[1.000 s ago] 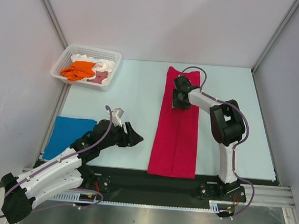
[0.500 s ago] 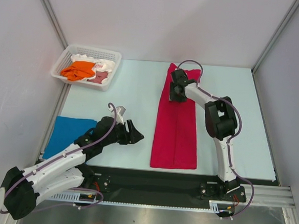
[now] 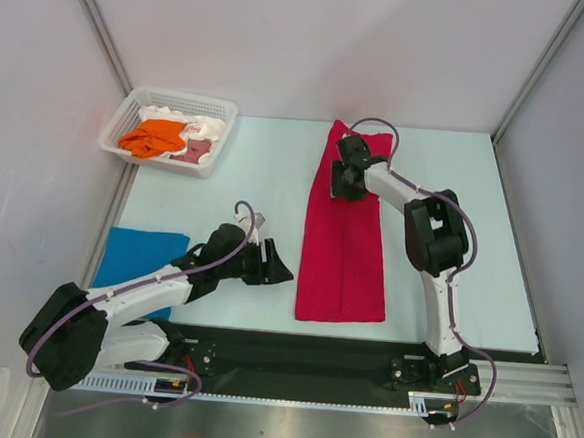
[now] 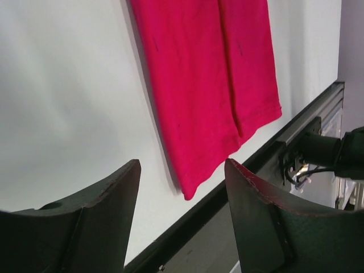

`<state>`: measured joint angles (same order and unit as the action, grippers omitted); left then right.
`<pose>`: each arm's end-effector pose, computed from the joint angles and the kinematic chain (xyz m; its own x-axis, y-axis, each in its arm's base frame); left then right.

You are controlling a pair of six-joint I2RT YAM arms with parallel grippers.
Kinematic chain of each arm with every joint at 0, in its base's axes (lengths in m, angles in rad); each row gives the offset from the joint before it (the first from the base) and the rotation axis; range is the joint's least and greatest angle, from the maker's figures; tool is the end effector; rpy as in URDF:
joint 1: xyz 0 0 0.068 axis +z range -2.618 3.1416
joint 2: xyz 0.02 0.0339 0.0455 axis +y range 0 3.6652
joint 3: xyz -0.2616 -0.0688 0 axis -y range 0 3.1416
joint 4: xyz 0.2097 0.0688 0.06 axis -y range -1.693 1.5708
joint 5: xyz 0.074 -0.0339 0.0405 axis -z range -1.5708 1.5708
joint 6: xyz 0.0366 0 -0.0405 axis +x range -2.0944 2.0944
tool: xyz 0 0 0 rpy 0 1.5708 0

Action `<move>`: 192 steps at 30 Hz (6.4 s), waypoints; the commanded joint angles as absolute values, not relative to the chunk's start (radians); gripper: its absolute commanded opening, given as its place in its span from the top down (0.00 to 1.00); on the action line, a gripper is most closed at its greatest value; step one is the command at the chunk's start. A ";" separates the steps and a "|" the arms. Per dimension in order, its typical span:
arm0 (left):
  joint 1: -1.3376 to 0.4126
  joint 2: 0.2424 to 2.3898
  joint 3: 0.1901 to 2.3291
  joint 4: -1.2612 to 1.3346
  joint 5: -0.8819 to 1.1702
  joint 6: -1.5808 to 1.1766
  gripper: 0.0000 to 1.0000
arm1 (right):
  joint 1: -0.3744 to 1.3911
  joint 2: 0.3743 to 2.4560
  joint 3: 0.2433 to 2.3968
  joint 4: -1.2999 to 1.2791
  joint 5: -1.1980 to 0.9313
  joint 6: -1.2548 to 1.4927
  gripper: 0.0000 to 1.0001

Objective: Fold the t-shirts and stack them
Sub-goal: Fold the tshirt

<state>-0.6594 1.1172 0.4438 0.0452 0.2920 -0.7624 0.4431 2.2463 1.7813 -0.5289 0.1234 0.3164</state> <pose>0.1476 -0.1278 0.2007 -0.8683 -0.1638 -0.4683 0.2366 0.6929 -0.6811 0.4158 0.1923 0.1848 -0.8331 -0.0536 -0.5504 -0.1111 0.9912 0.0717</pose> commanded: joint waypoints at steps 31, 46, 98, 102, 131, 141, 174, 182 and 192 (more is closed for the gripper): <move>-0.934 1.335 0.385 0.202 0.176 -0.945 0.45 | 0.428 1.005 0.505 -0.614 -0.107 0.738 0.55; -0.936 1.351 0.387 0.218 0.173 -0.950 0.51 | 0.552 0.939 0.488 -0.721 0.098 0.853 0.53; -1.042 1.071 0.428 0.192 0.222 -1.080 1.00 | 0.529 0.244 0.620 -1.023 -0.034 0.940 1.00; -1.043 1.009 0.422 0.156 0.210 -1.086 1.00 | 0.528 0.164 0.657 -1.081 -0.041 0.946 1.00; -0.893 1.270 0.675 0.144 0.212 -1.031 1.00 | 0.235 0.828 0.781 -0.706 -0.189 0.667 1.00; -0.709 1.506 0.843 0.161 0.293 -0.959 1.00 | 0.077 1.178 0.897 -0.441 -0.324 0.569 1.00; -0.500 2.051 1.339 0.172 0.406 -0.939 1.00 | -0.049 1.848 1.265 -0.216 -0.436 0.456 1.00; -0.480 2.115 1.422 0.127 0.411 -0.900 0.86 | -0.063 1.965 1.357 -0.224 -0.480 0.423 1.00; -0.509 1.854 1.349 -0.097 0.142 -0.591 0.51 | -0.042 1.810 1.331 -0.382 -0.255 0.351 0.66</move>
<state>-0.4873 2.0544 1.4445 -0.0845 0.2298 -0.7116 -0.0937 1.9438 1.3842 -0.3412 -0.3428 0.3832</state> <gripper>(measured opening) 0.487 0.329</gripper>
